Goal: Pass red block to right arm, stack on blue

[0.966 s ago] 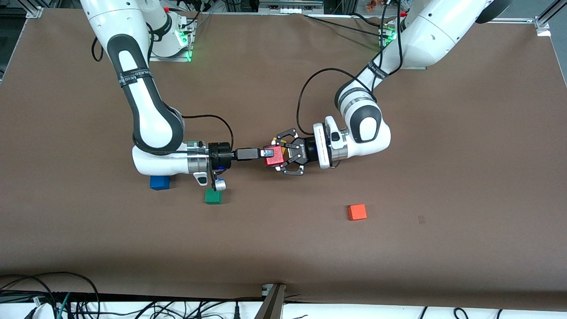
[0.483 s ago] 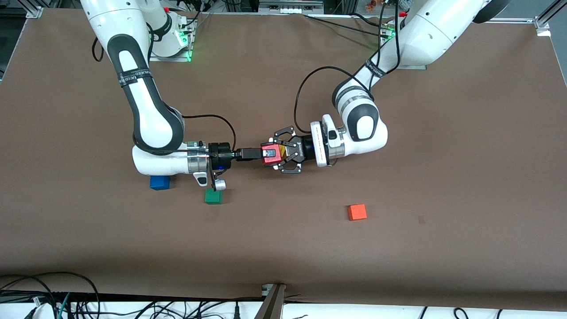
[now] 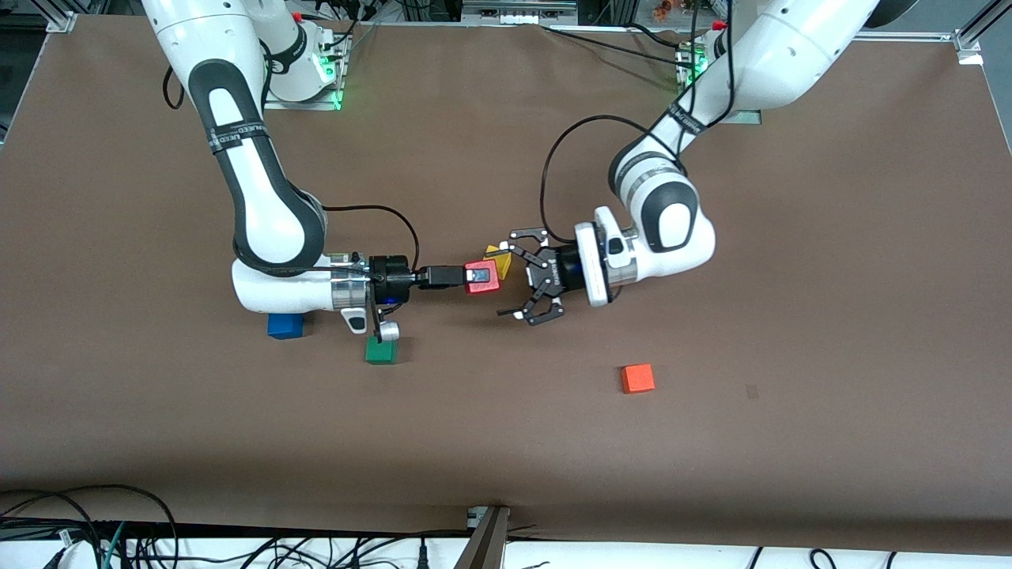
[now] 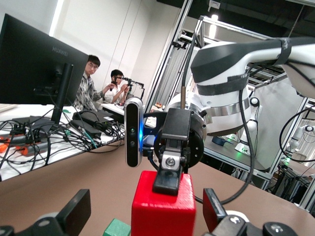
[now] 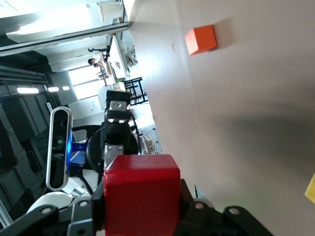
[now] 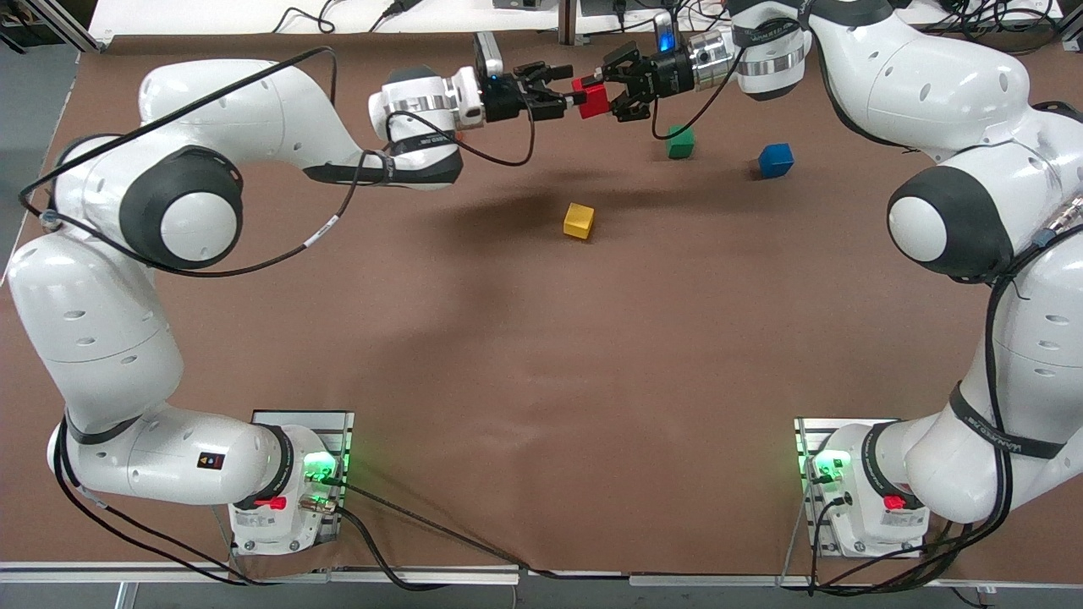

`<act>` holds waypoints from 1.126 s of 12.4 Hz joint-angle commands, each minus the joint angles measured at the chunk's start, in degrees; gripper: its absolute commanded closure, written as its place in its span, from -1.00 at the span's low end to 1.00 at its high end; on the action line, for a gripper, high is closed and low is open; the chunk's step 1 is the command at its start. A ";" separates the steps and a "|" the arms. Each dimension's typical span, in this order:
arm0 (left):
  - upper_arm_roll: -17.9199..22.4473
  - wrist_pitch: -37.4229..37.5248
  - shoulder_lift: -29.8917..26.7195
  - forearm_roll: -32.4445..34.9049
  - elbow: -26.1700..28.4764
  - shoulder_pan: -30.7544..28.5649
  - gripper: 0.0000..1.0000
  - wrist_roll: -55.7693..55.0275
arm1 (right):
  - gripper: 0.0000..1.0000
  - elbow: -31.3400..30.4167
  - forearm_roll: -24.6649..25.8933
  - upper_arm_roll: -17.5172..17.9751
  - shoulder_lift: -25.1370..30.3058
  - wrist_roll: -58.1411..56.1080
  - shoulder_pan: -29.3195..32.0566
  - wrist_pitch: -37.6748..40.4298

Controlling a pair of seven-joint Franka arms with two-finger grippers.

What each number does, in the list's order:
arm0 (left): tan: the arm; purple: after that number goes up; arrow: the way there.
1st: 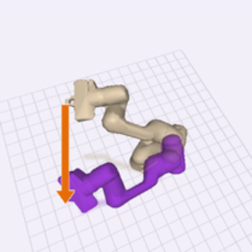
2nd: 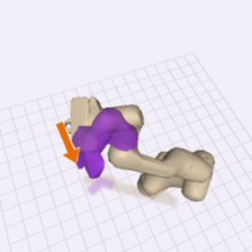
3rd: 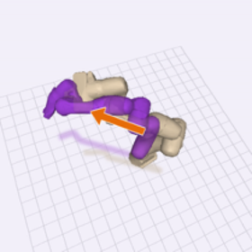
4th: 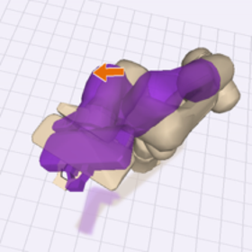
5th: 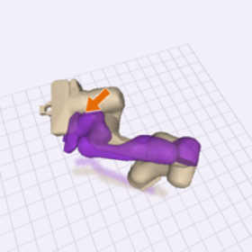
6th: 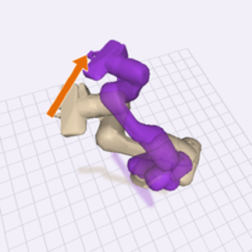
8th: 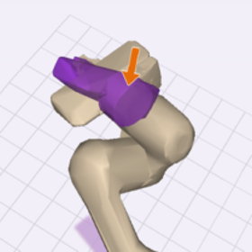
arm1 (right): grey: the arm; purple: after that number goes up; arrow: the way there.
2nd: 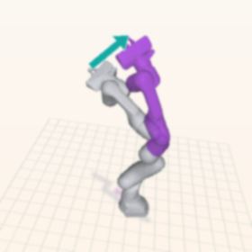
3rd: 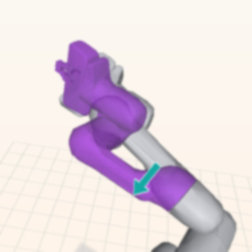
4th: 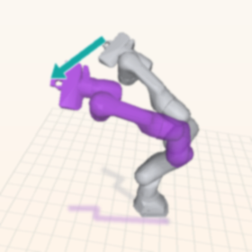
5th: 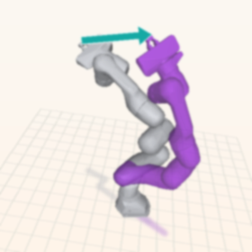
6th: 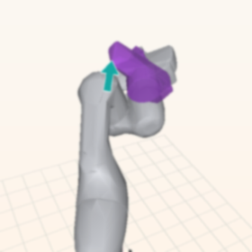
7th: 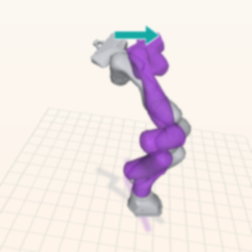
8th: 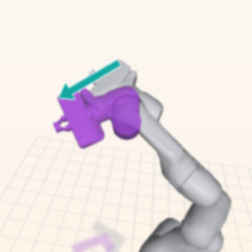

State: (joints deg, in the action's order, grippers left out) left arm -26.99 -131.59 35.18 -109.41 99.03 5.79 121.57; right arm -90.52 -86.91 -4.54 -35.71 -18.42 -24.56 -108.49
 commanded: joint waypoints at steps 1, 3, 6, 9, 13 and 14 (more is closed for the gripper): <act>0.01 2.02 -5.63 8.91 4.24 -3.84 -1.00 -11.39 | 1.00 1.30 4.36 -1.52 1.52 -0.13 0.48 -0.23; 0.01 4.92 -6.78 21.46 4.15 -7.70 -1.00 -24.03 | 1.00 2.88 10.50 -3.88 1.52 0.05 0.66 -0.32; 0.36 8.35 -8.54 42.99 2.75 -12.28 -1.00 -42.14 | 1.00 4.03 27.17 -8.19 1.96 0.14 0.39 -0.32; 0.62 18.26 -9.95 63.20 -1.72 -15.80 -1.00 -59.54 | 1.00 4.83 46.07 -12.24 1.96 0.14 0.13 -1.45; 1.58 30.56 -17.39 90.81 -6.91 -16.96 -1.00 -83.18 | 1.00 4.04 71.04 -13.74 1.96 5.64 -0.22 -4.80; 3.76 31.82 -21.08 95.05 -6.40 -14.69 -1.00 -87.51 | 1.00 3.43 75.70 -13.74 1.96 7.85 -0.22 -5.06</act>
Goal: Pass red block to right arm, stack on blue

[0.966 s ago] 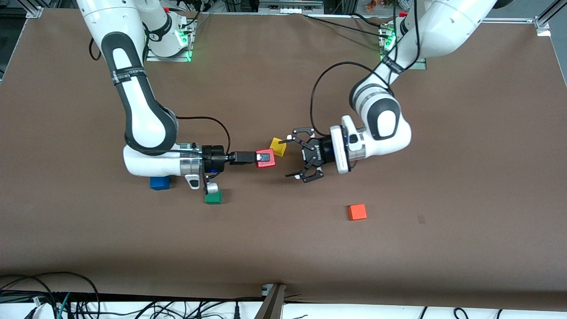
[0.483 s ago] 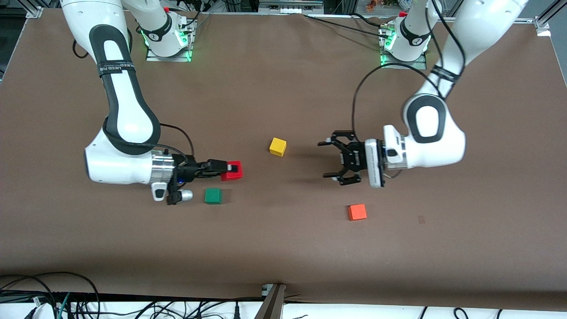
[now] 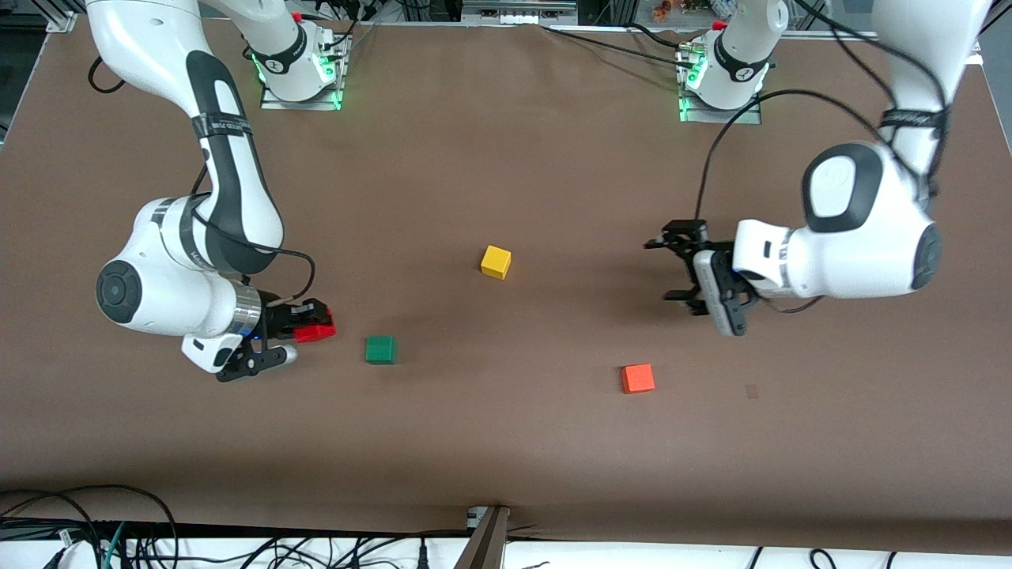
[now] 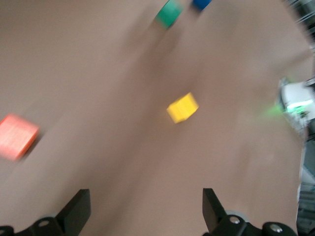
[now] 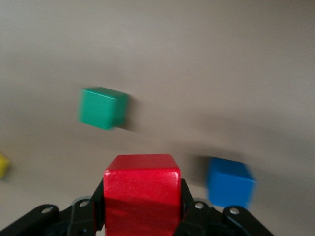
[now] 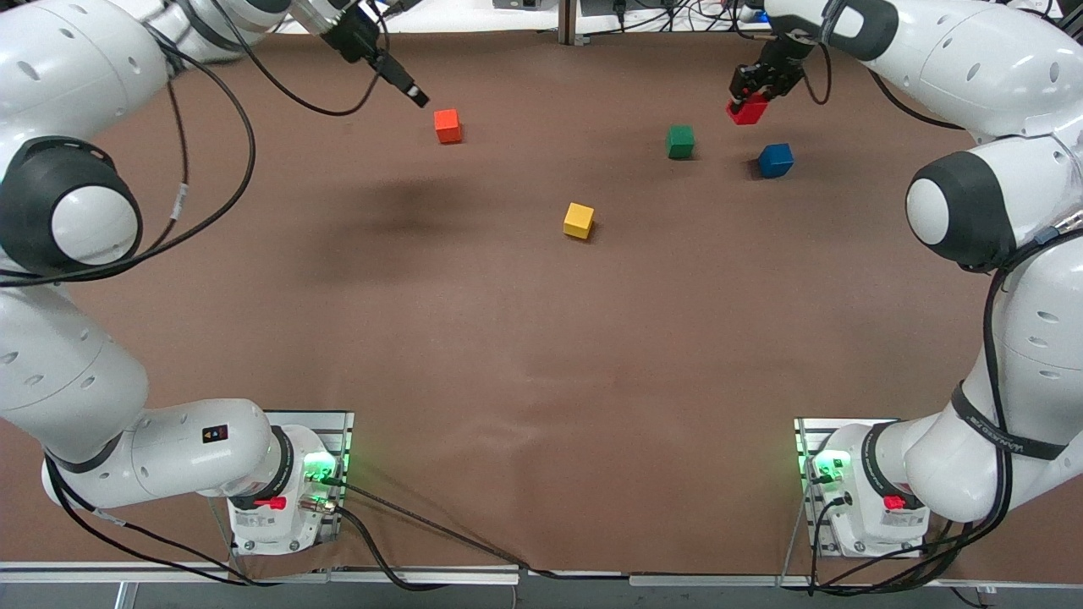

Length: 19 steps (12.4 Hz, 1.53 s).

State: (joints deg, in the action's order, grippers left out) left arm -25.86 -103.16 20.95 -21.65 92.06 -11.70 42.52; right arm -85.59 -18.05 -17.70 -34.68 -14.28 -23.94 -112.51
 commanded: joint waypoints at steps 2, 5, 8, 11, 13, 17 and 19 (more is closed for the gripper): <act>11.57 5.77 -12.83 13.19 2.59 9.65 -1.00 -17.08 | 1.00 -4.48 11.62 -0.76 1.89 7.67 -1.19 -3.40; 20.56 5.70 -19.26 16.46 9.87 13.45 -1.00 -28.07 | 1.00 -10.45 12.34 -1.28 4.08 10.14 -1.19 -8.94; 26.54 5.43 -23.66 23.32 10.69 15.48 -1.00 -38.09 | 1.00 -16.00 12.43 -1.28 5.67 10.94 -1.28 -15.45; 29.20 8.13 -24.21 23.50 7.81 14.96 -1.00 -43.32 | 1.00 -19.51 12.43 -1.37 6.64 11.02 -1.28 -19.05; 28.85 14.02 -21.84 23.41 2.97 15.04 -1.00 -42.97 | 1.00 -22.06 12.43 -1.28 7.17 11.02 -1.28 -21.69; 28.58 14.48 -21.04 23.41 1.72 15.66 -1.00 -43.05 | 1.00 -24.62 12.43 -1.20 7.52 11.11 -1.46 -25.13; 28.58 14.57 -20.95 23.41 1.64 15.74 -1.00 -43.05 | 1.00 -25.24 12.43 -1.20 7.78 11.99 -1.98 -25.13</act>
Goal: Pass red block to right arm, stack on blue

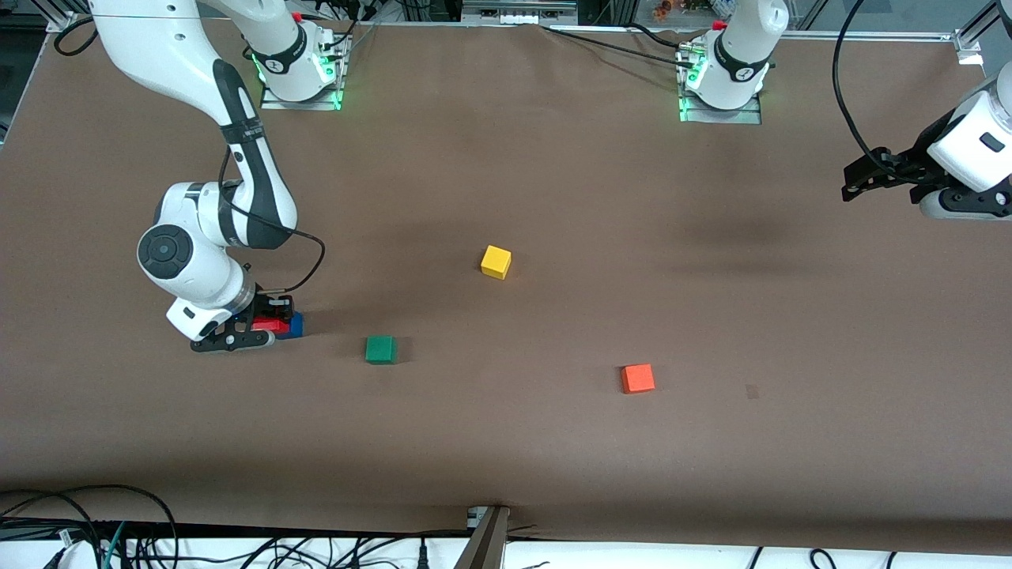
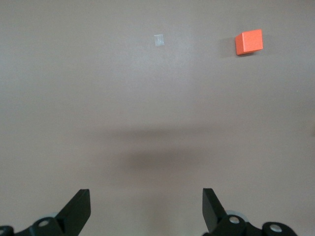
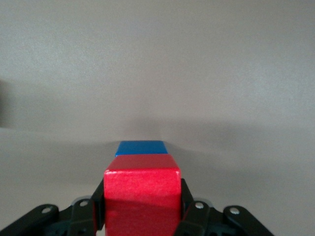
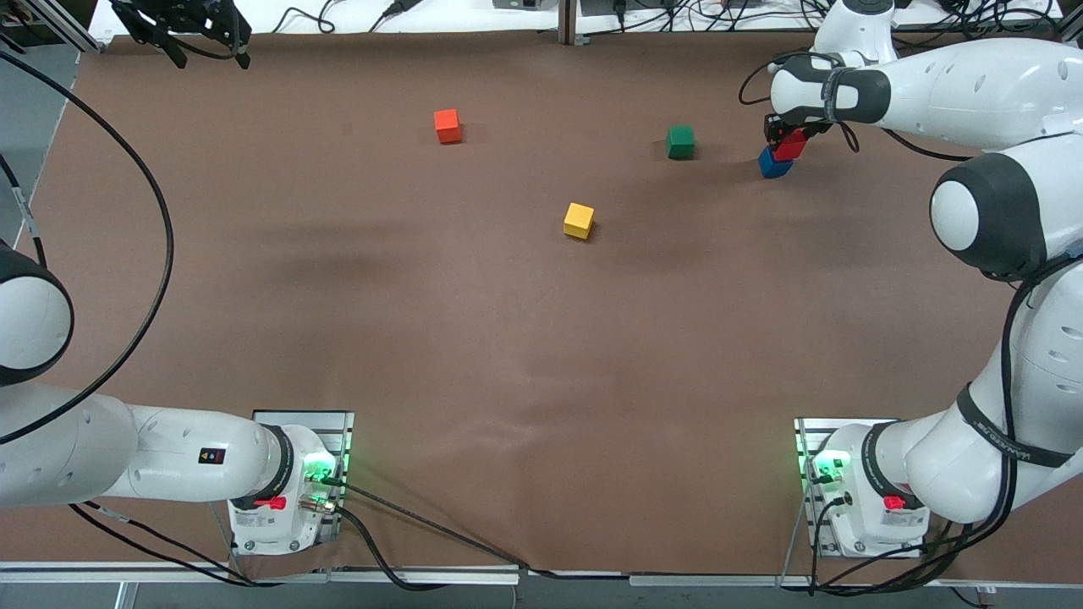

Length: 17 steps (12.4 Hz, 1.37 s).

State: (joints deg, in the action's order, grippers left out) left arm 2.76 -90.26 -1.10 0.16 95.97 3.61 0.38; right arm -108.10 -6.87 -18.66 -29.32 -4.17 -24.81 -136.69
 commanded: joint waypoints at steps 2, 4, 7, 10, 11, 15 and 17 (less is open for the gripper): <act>-0.12 1.84 1.02 1.59 -2.19 0.52 -1.00 -0.99 | 1.00 -3.26 1.24 -0.24 2.51 2.58 -1.74 -1.03; -0.12 1.84 1.02 1.59 -2.28 0.52 -1.00 -0.99 | 1.00 -3.96 1.24 -0.24 2.60 2.59 -1.74 -1.91; -1.17 1.84 1.02 1.51 -2.28 0.52 -1.00 -1.43 | 1.00 -4.40 1.24 -0.33 2.77 2.59 -1.74 -2.71; -1.35 2.97 0.93 1.59 -2.28 0.35 -1.00 -1.26 | 1.00 -4.23 1.24 -0.41 2.77 2.59 -1.74 -2.71; -1.35 4.28 0.84 1.51 -2.36 0.35 -1.00 -1.26 | 1.00 -4.23 1.15 -0.41 2.77 2.50 -1.74 -2.71; -1.44 4.47 0.84 1.51 -2.37 0.43 -1.00 -1.43 | 1.00 -4.23 1.24 -0.94 2.86 2.50 -1.65 -2.71; -1.35 4.65 0.84 1.51 -2.37 0.35 -1.00 -1.43 | 1.00 -4.23 1.24 -0.94 2.86 2.50 -1.65 -2.71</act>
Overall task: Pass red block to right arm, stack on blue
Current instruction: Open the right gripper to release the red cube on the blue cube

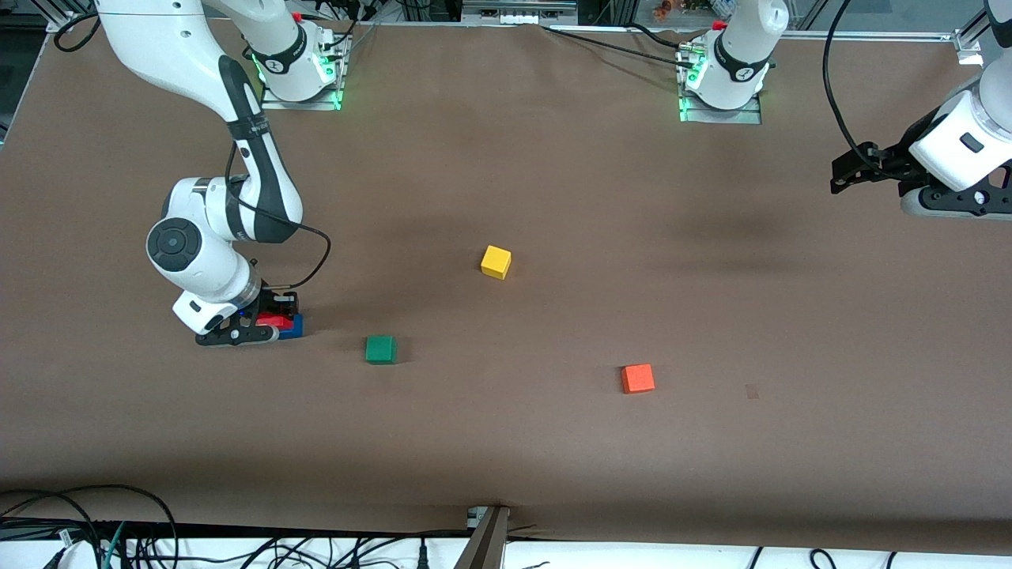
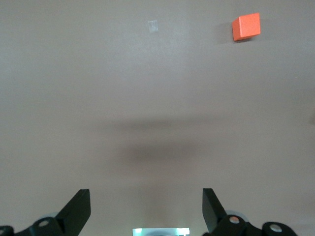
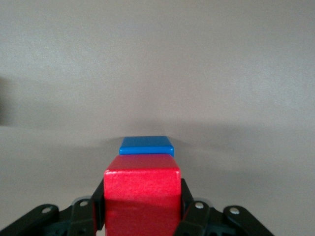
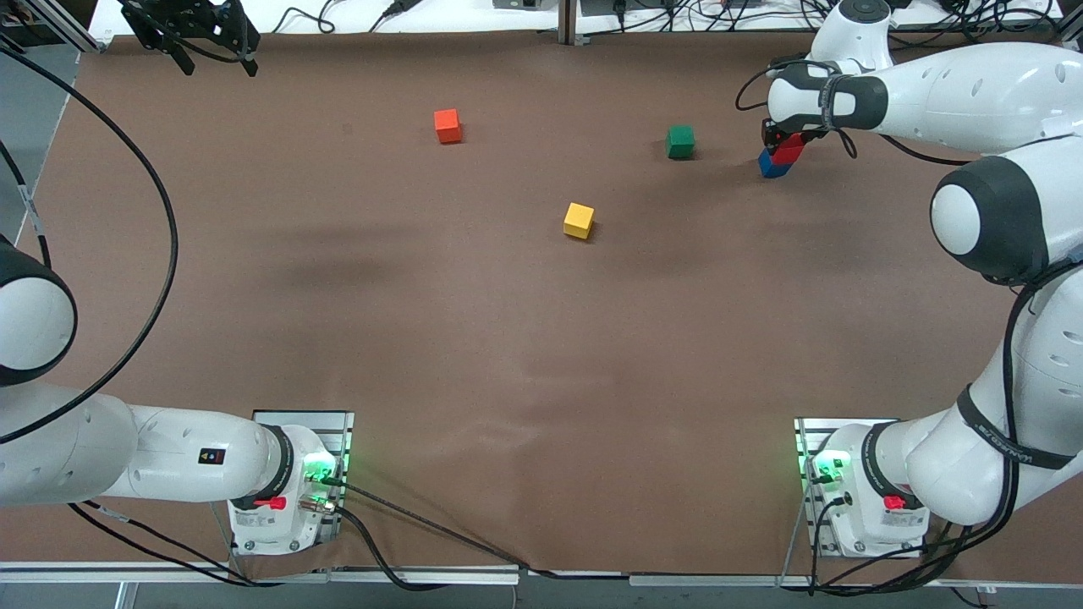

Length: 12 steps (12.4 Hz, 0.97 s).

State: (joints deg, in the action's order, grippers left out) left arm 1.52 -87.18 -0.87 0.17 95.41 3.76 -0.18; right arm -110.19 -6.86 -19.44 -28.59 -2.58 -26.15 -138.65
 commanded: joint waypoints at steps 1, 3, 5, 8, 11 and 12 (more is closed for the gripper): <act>-0.11 1.58 0.61 1.50 -1.81 0.20 -1.00 -0.88 | 1.00 -2.13 1.15 -0.16 2.14 0.91 -0.30 -0.74; -0.11 1.58 0.61 1.50 -1.81 0.20 -1.00 -0.79 | -0.98 -1.52 1.15 -0.16 2.14 0.65 -0.04 -0.66; -0.11 1.58 0.61 1.50 -1.81 0.20 -1.00 -0.88 | -1.00 1.10 1.06 -0.34 2.31 0.30 0.22 1.26; -0.20 1.58 0.61 1.59 -1.81 0.29 -1.00 -0.88 | -1.00 11.45 0.98 -1.65 2.93 0.04 0.31 18.00; -0.29 1.49 0.61 1.51 -1.81 0.29 -1.00 -0.79 | -1.00 20.52 0.98 -3.76 3.02 -1.01 0.31 32.96; -0.29 1.49 0.61 1.59 -1.81 0.29 -1.00 -0.79 | -1.00 23.24 0.72 -4.64 3.02 -2.32 0.31 37.01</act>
State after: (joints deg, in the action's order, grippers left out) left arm 1.46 -86.99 -0.87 0.17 95.34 3.76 -0.39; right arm -91.89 -6.77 -22.89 -24.98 -3.14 -26.09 -108.27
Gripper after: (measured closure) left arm 0.000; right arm 0.000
